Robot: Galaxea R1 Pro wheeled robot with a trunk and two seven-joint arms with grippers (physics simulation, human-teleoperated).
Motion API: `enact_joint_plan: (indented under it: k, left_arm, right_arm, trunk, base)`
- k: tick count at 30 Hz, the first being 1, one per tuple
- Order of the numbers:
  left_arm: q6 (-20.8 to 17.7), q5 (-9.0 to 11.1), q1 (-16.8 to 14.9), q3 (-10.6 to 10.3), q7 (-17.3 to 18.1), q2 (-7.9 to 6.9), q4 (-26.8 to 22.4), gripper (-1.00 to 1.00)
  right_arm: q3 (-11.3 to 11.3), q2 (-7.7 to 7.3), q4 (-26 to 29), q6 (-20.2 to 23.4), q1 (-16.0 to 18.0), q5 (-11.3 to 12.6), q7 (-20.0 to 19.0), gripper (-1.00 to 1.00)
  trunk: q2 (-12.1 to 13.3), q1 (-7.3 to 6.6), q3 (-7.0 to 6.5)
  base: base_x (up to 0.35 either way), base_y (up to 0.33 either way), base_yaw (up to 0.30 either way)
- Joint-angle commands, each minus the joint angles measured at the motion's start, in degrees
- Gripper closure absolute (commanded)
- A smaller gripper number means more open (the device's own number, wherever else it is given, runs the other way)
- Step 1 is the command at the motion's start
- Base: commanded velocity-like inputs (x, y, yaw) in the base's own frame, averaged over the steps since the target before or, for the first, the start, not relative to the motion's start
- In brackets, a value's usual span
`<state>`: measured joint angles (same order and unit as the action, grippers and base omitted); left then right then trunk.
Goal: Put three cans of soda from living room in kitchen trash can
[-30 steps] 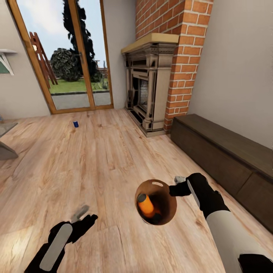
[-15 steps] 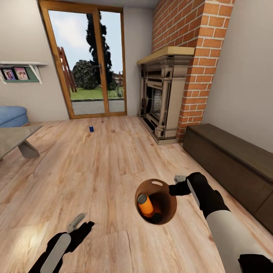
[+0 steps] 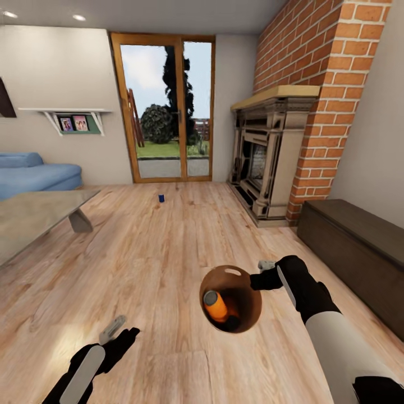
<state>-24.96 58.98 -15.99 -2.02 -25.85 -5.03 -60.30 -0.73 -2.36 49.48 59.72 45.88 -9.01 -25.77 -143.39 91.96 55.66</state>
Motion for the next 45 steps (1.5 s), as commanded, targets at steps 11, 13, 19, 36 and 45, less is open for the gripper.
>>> enact_joint_plan:
  k: [11,13,19,36,45]
  left_arm:
    - [-0.01,-0.24,0.06,-1.38,0.81,0.03,-0.4,-1.0]
    - [0.0,-1.19,0.07,-2.01,1.36,0.06,-0.41,-1.0]
    - [0.07,-3.18,0.06,-2.55,1.93,0.27,-0.37,-1.0]
    - [0.09,-3.44,0.06,-2.73,2.02,0.48,0.16,-1.0]
    - [0.09,-3.45,0.08,-2.73,1.97,0.6,0.2,-1.0]
  right_arm:
    - [0.03,0.0,-0.16,0.28,-0.6,2.04,-0.29,1.0]
    - [0.16,0.14,-0.47,0.28,-0.61,1.92,-0.27,1.0]
    - [0.36,0.2,-5.4,0.28,0.0,1.86,-0.19,1.0]
    - [1.3,-0.4,-17.31,0.28,4.35,2.1,0.42,1.0]
    - [17.58,-0.41,-21.54,0.28,5.82,2.39,14.22,1.0]
  trunk:
    - [0.05,-0.1,-0.84]
    - [0.05,-0.1,-0.83]
    - [0.05,-0.1,-0.83]
    - [0.05,-0.1,-0.83]
    - [0.05,-0.1,-0.83]
  base:
    - [0.003,0.001,0.07]
    - [0.12,0.035,0.004]
    - [0.28,0.09,0.001]
    - [0.328,0.135,0.0]
    - [0.329,0.126,0.0]
